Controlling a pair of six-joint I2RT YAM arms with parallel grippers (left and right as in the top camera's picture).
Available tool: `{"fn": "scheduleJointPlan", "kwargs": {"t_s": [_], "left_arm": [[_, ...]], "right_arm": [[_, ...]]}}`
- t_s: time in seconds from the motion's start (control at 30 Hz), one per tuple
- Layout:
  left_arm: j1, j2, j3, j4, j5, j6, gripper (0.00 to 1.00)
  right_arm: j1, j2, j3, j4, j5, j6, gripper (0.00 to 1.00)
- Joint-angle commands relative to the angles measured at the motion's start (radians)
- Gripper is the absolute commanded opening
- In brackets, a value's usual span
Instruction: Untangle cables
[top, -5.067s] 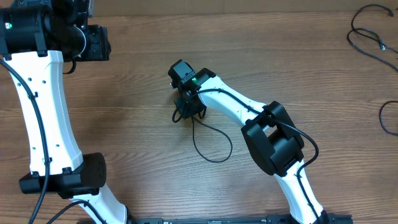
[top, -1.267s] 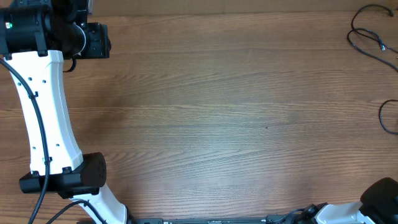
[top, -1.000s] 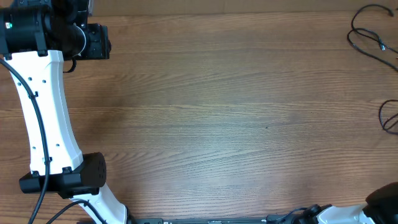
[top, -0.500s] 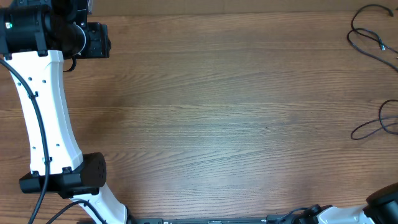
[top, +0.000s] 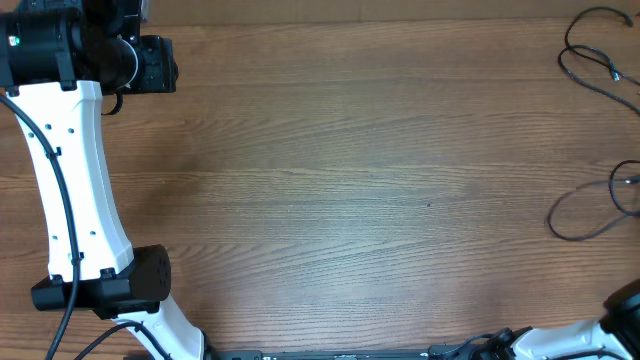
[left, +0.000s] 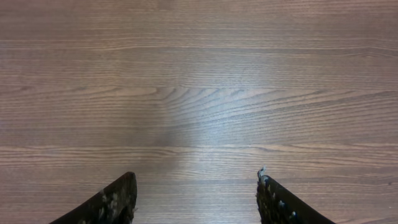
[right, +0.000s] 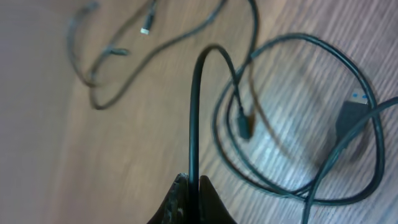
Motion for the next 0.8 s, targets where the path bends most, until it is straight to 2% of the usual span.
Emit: {"fn": "scheduleJointPlan", "kwargs": {"t_s": [0.0,0.27,0.5,0.53,0.57,0.6,0.77], "left_arm": [[-0.009,0.010,0.008,-0.009,0.011,-0.022,0.62],[-0.024,0.010,0.008,-0.008,0.011,-0.025,0.61],[-0.040,0.010,0.008,-0.007,0.010,-0.025,0.62],[-0.044,0.010,0.008,-0.007,0.010,-0.025,0.62],[-0.045,0.010,0.008,-0.007,0.010,-0.025,0.62],[-0.047,0.010,0.008,-0.006,0.010,-0.024,0.62],[-0.047,0.010,0.008,0.002,0.010,-0.021,0.64]], "right_arm": [[0.001,0.042,-0.011,0.014,0.151,-0.033,0.04],[-0.019,0.063,-0.011,0.045,0.328,-0.065,0.04],[-0.076,0.063,-0.011,0.069,0.335,-0.091,0.04],[-0.087,0.063,-0.011,0.066,0.331,-0.086,0.07],[-0.092,0.063,-0.011,0.064,0.319,-0.086,0.30],[-0.098,0.063,-0.011,0.062,0.277,-0.087,1.00],[-0.095,0.060,0.002,0.065,0.056,-0.101,1.00]]}}
